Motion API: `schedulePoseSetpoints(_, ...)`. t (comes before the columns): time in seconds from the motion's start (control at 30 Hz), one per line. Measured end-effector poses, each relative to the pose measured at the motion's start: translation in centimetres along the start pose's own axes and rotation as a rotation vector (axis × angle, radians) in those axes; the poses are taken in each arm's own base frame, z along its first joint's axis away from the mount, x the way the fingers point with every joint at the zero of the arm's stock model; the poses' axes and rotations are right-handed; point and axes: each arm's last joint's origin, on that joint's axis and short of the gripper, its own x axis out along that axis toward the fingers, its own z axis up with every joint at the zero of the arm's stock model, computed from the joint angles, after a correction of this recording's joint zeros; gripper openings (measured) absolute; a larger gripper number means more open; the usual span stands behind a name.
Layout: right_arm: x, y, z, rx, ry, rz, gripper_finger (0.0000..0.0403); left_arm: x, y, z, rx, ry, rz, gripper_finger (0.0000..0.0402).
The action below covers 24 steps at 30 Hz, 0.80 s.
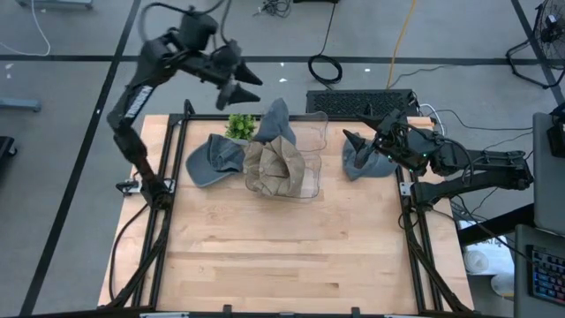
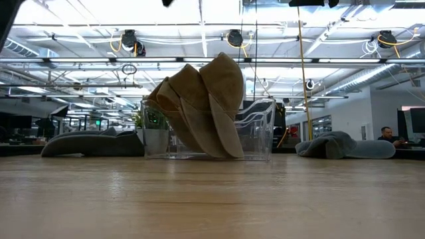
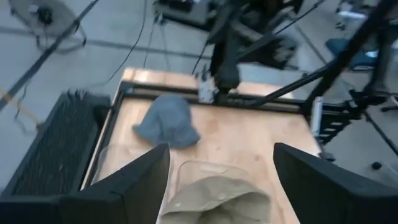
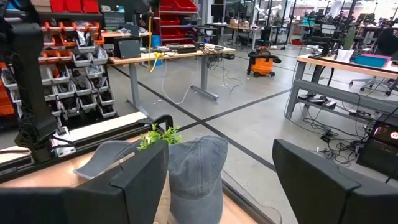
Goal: Pick & Place hat
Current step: Put the right gray cap into the top transparent bin
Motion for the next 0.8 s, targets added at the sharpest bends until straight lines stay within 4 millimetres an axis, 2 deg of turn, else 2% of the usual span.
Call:
schedulePoseSetpoints(0.17, 0.0, 0.0, 0.0, 0.000, 0.000, 0.000, 0.0279, -2.7, -3.3, 0.7, 0.062, -0.059, -0.022, 0.0296)
schedulePoseSetpoints(0.27, 0.0, 0.0, 0.0, 0.000, 0.000, 0.000, 0.0279, -3.4, -4.8, 0.2, 0.056, -0.026, 0.069, 0.0296)
schedulePoseSetpoints(0.43, 0.0, 0.0, 0.0, 0.000, 0.000, 0.000, 0.0279, -2.1, -6.7, -2.2, 0.023, 0.069, 0.137, 0.0296)
schedulePoseSetpoints(0.67, 0.0, 0.0, 0.0, 0.019, 0.004, -0.004, 0.0279, -1.9, -8.1, -6.3, -0.059, -0.061, 0.272, 0.0296)
schedulePoseSetpoints(0.8, 0.0, -0.2, -0.6, 0.070, 0.045, -0.072, 0.0282, -3.1, -9.4, -8.3, -0.104, -0.154, 0.320, 0.0296)
